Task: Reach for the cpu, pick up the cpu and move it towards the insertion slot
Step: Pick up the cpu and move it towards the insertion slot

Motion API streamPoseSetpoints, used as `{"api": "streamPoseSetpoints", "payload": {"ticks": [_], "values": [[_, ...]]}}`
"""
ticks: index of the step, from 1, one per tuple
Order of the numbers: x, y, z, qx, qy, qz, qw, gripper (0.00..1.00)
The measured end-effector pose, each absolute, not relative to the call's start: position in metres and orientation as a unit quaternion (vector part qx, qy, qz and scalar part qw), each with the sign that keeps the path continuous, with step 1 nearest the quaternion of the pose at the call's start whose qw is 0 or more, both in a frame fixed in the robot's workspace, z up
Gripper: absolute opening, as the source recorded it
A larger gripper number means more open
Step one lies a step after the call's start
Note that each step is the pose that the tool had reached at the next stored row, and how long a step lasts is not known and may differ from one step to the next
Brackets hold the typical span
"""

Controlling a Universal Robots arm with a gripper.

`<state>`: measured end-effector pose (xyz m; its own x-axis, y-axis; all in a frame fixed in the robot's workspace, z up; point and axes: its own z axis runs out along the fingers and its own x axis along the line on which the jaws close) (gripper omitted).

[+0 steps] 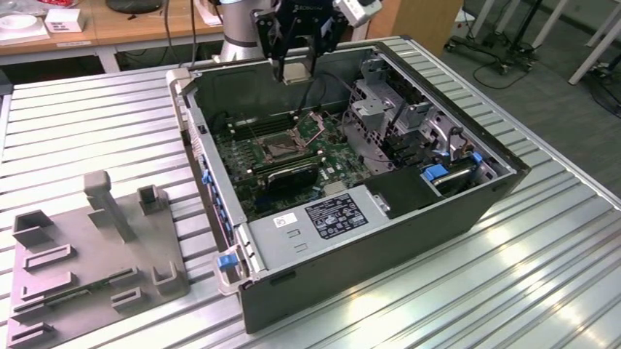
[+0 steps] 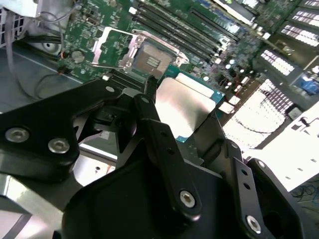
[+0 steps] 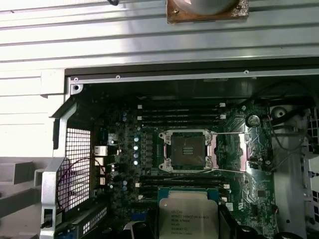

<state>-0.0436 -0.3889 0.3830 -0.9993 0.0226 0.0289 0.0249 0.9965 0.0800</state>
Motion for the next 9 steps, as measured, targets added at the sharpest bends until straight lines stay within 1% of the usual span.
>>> {"api": "streamPoseSetpoints", "payload": {"ticks": [9], "values": [[-0.035,-0.373,0.381,-0.012,-0.999,-0.04,0.014,0.54]]}}
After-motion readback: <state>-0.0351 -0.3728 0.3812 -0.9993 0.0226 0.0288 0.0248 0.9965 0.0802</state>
